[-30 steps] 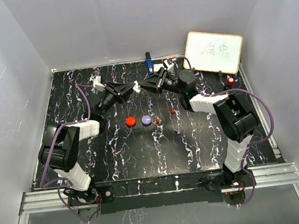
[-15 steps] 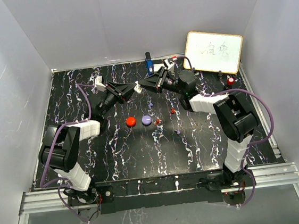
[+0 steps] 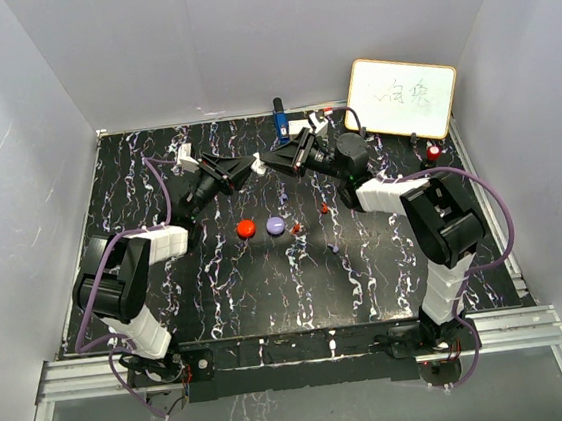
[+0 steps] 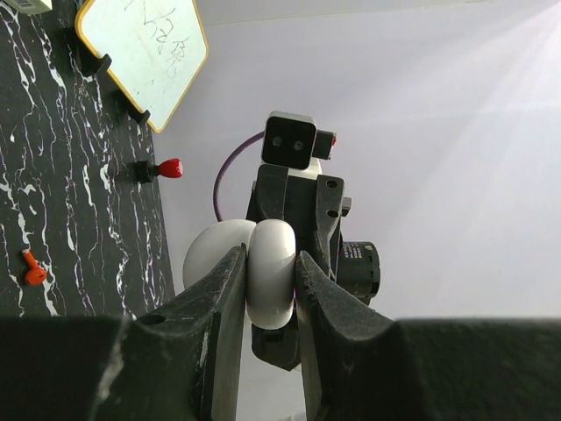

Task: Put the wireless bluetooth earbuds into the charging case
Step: Place the earbud in the charging case.

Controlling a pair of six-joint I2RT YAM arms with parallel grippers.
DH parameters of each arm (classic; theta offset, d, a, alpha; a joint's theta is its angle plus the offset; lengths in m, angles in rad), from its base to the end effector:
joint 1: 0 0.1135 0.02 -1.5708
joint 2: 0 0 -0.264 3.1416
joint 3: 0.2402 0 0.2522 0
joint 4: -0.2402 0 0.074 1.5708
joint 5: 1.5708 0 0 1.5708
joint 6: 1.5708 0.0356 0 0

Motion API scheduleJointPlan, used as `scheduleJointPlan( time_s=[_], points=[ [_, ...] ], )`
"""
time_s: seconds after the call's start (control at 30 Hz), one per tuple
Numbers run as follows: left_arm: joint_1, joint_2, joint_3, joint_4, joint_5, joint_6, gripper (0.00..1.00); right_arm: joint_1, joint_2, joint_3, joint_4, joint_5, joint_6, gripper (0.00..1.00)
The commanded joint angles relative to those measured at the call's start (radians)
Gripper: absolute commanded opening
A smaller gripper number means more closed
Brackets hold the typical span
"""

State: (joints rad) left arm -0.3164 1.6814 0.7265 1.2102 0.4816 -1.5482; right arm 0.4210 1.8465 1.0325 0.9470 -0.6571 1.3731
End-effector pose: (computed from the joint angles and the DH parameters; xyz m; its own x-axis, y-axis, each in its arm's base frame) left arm 0.3197 -0.1220 0.2373 -0.6961 -0.7044 -0.1388 0.2558 -0.0627 -0.9647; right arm 0.3607 0.1853 0.2442 -0.8353 0.4766 -0.2741 -0.2908 0.0402 0.9560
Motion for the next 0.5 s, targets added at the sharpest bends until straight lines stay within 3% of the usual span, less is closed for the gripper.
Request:
scheduleJointPlan(
  time_s=[0.0,0.47],
  points=[
    [-0.004,-0.018,0.019,0.062,0.015,-0.008,0.00,0.005,-0.035,-0.009,0.035,0.011,-0.046,0.00],
    [-0.004,-0.009,0.016,0.081,0.020,-0.024,0.00,0.004,-0.046,-0.012,0.035,0.022,-0.089,0.00]
  ],
)
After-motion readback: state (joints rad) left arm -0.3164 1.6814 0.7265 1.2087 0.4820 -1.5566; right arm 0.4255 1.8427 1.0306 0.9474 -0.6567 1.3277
